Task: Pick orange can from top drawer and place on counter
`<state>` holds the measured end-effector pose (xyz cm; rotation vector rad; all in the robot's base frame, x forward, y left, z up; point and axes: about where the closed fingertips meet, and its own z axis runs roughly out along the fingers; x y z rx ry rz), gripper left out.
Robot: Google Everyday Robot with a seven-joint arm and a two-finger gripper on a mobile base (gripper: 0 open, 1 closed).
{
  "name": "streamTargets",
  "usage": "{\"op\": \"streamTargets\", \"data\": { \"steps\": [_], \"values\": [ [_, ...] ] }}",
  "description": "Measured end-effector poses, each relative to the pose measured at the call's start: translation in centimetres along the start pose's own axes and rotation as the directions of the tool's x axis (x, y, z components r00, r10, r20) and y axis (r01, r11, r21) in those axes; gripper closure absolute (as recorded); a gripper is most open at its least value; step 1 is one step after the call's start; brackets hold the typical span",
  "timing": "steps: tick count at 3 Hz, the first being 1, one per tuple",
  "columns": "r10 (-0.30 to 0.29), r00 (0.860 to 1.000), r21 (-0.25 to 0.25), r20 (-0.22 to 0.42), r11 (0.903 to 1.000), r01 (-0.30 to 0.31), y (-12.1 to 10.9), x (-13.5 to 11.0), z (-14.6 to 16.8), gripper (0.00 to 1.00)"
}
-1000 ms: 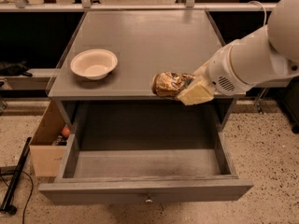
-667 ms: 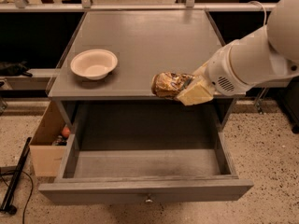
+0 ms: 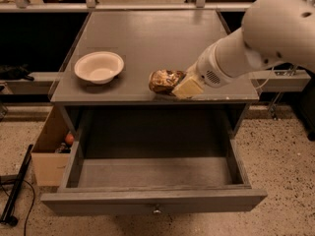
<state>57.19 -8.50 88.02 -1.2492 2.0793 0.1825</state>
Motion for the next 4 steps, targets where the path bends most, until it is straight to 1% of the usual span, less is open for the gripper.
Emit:
{"op": "streamTargets", "data": {
  "steps": [1,2,3,4],
  "values": [
    [0.000,1.000,-0.017,-0.025,0.9998,0.000,-2.0,-0.4,4.1,1.00],
    [-0.011,0.998,-0.015,-0.057,0.9998,0.010,-3.8,-0.7,6.3,1.00],
    [-0.014,0.998,-0.015,-0.060,0.9998,0.013,-4.1,-0.9,6.6,0.84],
    [-0.014,0.998,-0.015,-0.060,0.9998,0.013,-4.1,-0.9,6.6,0.61]
  ]
}}
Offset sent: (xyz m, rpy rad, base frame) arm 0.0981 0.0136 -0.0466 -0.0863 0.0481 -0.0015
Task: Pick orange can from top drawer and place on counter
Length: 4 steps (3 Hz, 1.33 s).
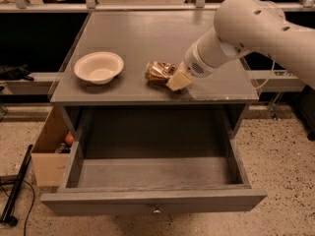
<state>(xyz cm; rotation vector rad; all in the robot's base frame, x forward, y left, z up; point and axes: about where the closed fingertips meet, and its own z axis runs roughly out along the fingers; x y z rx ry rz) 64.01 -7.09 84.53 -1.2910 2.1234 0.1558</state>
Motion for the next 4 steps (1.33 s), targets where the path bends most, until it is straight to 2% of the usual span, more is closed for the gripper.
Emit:
{"op": "streamTargets", "data": {
  "steps": [2,3,4],
  "values": [
    [0.000,1.000,0.000,0.000,1.0000,0.000,0.00,0.00,0.00,0.15],
    [0.000,1.000,0.000,0.000,1.0000,0.000,0.01,-0.01,0.00,0.00],
    [0.000,1.000,0.000,0.000,1.0000,0.000,0.01,-0.01,0.00,0.00]
  ]
}}
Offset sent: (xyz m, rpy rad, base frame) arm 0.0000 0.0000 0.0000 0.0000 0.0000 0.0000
